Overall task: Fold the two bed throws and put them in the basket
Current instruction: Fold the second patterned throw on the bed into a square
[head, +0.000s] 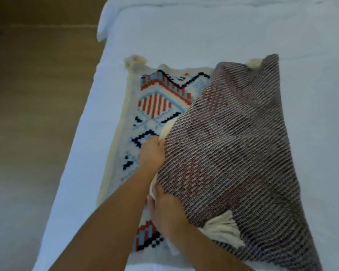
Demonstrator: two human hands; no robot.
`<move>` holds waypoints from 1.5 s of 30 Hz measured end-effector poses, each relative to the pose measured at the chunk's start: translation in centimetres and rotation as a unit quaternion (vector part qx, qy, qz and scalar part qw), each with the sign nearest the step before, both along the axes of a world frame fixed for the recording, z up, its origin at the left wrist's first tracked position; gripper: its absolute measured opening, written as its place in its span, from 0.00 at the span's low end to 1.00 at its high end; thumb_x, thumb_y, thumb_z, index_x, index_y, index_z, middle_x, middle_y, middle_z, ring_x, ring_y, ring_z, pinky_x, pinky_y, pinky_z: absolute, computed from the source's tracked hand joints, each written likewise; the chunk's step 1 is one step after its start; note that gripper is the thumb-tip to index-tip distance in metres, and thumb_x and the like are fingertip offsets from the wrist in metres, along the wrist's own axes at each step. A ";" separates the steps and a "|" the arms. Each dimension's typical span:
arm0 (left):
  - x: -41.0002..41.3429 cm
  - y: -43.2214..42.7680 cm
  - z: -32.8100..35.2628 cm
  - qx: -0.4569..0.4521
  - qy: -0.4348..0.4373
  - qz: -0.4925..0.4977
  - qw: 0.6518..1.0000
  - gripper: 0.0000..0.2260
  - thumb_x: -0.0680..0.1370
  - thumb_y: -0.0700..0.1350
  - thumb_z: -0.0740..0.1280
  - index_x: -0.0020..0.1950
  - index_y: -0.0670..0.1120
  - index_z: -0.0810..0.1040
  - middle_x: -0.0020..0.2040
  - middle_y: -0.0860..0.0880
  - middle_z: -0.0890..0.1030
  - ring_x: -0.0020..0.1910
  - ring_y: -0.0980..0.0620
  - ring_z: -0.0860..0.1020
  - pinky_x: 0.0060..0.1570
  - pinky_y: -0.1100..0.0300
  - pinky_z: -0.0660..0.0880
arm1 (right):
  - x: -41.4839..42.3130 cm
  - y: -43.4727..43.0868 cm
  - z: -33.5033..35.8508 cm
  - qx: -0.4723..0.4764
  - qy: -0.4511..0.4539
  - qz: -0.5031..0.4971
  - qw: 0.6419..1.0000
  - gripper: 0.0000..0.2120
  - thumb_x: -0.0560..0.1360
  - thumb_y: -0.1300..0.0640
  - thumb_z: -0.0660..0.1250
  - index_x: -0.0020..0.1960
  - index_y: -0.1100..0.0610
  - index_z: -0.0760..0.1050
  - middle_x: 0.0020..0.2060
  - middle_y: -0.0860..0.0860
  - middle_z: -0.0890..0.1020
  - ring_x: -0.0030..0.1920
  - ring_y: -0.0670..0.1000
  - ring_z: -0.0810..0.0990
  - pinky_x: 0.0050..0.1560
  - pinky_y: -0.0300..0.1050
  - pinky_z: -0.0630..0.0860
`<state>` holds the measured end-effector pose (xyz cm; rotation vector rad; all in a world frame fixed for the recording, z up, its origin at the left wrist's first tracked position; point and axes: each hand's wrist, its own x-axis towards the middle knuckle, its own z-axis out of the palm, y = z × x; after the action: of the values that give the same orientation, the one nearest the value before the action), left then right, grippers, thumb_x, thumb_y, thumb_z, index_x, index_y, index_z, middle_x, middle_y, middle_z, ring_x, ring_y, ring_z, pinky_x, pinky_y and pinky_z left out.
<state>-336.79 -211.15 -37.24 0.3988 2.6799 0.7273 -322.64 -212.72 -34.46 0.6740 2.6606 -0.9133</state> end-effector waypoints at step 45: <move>6.3 -29.0 -2.7 -0.027 -0.104 0.093 0.990 0.14 0.75 0.41 0.61 0.29 0.44 0.65 0.28 0.49 0.69 0.32 0.49 0.69 0.27 0.60 0.62 | 3.4 -24.5 -5.1 0.000 0.002 0.079 0.997 0.12 0.78 0.53 0.55 0.51 0.59 0.73 0.45 0.56 0.81 0.45 0.55 0.80 0.42 0.43 0.71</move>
<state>-330.54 -240.15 -39.97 0.0543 2.5543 0.7040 -319.22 -237.25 -39.57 0.4550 2.6722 -0.8716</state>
